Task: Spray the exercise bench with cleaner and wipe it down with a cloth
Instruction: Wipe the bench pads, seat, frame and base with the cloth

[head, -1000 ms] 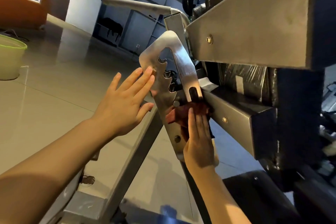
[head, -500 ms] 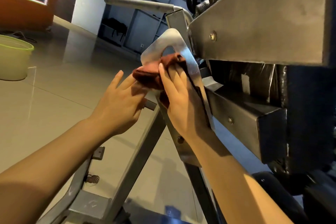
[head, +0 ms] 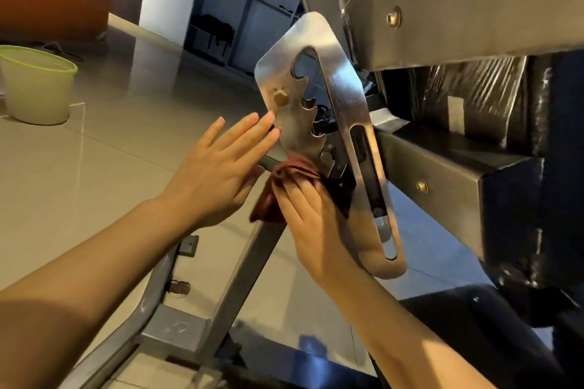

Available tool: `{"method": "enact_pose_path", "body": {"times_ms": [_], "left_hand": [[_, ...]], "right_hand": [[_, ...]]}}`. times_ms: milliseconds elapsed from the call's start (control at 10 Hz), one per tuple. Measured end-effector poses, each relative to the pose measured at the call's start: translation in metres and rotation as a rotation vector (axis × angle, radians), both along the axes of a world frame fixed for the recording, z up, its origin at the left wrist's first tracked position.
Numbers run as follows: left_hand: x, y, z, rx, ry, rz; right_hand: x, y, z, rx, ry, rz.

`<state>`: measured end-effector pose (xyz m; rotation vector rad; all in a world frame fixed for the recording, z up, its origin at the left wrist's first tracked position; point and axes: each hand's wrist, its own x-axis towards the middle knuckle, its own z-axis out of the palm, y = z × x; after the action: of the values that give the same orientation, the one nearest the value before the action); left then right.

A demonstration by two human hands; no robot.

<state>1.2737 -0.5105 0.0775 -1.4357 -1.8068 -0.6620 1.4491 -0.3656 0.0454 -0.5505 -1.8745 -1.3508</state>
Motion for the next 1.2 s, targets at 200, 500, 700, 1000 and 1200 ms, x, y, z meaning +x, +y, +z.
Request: {"method": "enact_pose_path", "body": {"times_ms": [200,500,700,1000,1200], "left_hand": [[0.0,-0.004,0.005,-0.019,0.029,0.03],[0.002,-0.007,0.006,-0.036,0.008,0.014],[-0.005,-0.011,0.006,-0.032,0.06,0.054],[-0.002,-0.008,0.0,0.009,0.047,0.031],[0.007,-0.003,0.008,0.023,0.093,0.009]], "right_hand": [[0.003,-0.022,-0.012,-0.285,-0.243,0.228],[-0.025,-0.039,0.001,-0.535,-0.099,0.374],[0.013,-0.026,-0.025,-0.602,-0.138,0.439],[-0.015,-0.029,0.032,-0.587,-0.018,0.64],[-0.033,-0.039,0.007,-0.68,0.113,0.411]]}}
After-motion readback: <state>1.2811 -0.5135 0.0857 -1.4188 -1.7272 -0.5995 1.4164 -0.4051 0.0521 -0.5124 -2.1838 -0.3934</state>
